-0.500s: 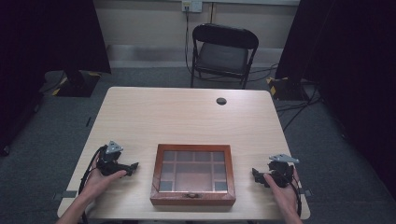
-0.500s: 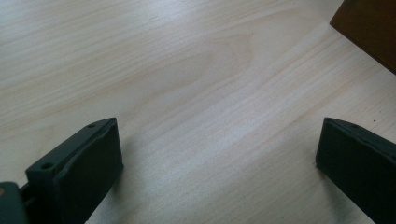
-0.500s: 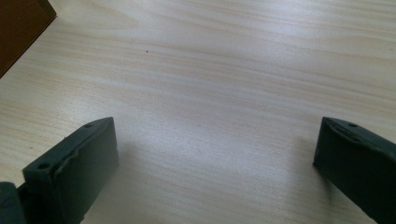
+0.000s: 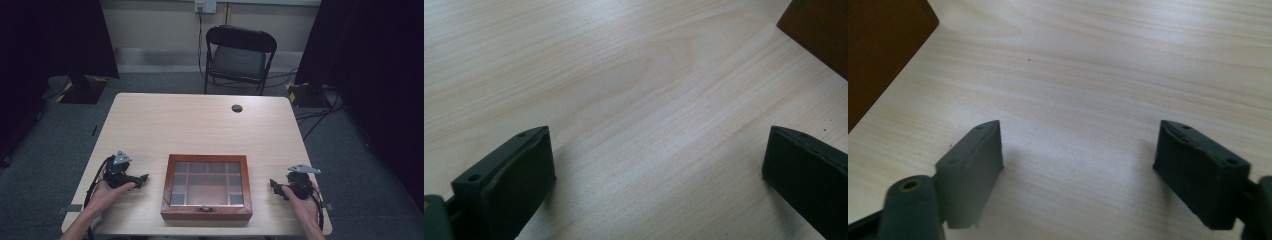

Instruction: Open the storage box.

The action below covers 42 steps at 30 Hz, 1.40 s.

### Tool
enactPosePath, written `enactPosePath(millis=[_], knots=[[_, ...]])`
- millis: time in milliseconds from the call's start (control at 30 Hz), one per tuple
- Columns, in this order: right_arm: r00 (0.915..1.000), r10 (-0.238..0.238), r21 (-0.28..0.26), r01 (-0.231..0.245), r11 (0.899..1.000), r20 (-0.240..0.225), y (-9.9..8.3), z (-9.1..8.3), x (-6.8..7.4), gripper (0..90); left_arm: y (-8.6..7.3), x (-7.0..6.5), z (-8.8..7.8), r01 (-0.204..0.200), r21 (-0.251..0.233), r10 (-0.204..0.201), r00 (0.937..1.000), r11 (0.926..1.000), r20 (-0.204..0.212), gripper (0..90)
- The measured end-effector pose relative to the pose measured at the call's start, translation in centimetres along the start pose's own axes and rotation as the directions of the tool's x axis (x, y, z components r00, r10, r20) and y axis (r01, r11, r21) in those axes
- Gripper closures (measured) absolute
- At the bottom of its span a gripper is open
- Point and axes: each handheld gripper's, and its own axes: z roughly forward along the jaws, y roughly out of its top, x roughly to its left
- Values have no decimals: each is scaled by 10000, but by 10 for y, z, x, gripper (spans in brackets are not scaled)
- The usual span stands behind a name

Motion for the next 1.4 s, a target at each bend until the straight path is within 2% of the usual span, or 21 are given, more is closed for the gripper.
enactPosePath(millis=[33, 100, 167, 233, 300, 533, 700, 800, 900, 1000, 1267, 1300, 1333, 1367, 1400], knots=[[9998, -183, 171, 185, 9997, -127, 2, -1, 1, 233, 0, 0, 0, -3, 3, 3, 10000, 10000, 2, 0], [9981, -126, 249, 141, 9996, -599, 4, -2, 3, 243, 0, 0, 0, -1, -3, 1, 10000, 10000, -11, 0], [9960, -340, 269, 363, 9990, -825, 6, -4, 7, 260, 0, 0, 0, -3, -2, 3, 10000, 10000, -1, 0], [9941, -436, 209, 458, 9987, -991, 8, -4, 9, 262, 0, 0, 0, -5, 0, 5, 10000, 10000, -1, 0], [9883, -615, -82, 609, 9981, -1394, 14, -10, 15, 269, 0, 0, 0, -3, -5, 3, 10000, 10000, -2, 0], [9809, -801, -22, 810, 9967, -1771, 24, -13, 22, 344, 0, 0, 0, -8, 4, 8, 10000, 10000, -8, 0], [9685, -926, -356, 867, 9956, -2312, 35, -18, 29, 379, 0, 0, 0, -6, -4, 6, 10000, 10000, -2, 0], [9593, -1112, -623, 983, 9932, -2596, 45, -22, 38, 396, 0, 0, 0, -1, -1, 1, 10000, 10000, 2, 0], [9408, -1383, -942, 1144, 9890, -3094, 57, -25, 49, 428, 0, 0, 0, -8, 3, 8, 10000, 10000, 4, 0], [9172, -1804, -1074, 1517, 9826, -3552, 68, -24, 64, 447, 0, 0, 0, -3, -4, 3, 10000, 10000, 1, 0], [8471, -2705, -1640, 2186, 9619, -4575, 81, -22, 107, 491, 0, 0, 0, 30, 4, -30, 10000, 10000, 3, 0], [8353, -2832, -1674, 2306, 9585, -4712, 81, -22, 111, 498, 0, 0, 0, 28, 6, -28, 10000, 10000, 4, 0], [8353, -2832, -1674, 2306, 9585, -4712, 81, -22, 111, 498, 0, 0, 0, 28, 6, -28, 10000, 10000, 4, 0], [8102, -3058, -1728, 2527, 9520, -5000, 80, -23, 119, 505, 0, 0, 0, 31, 7, -31, 10000, 10000, 4, 0], [8043, -3079, -1749, 2537, 9513, -5083, 79, -23, 121, 510, 1, 0, 0, 11, 23, -11, 10000, 10000, -40, 0]])
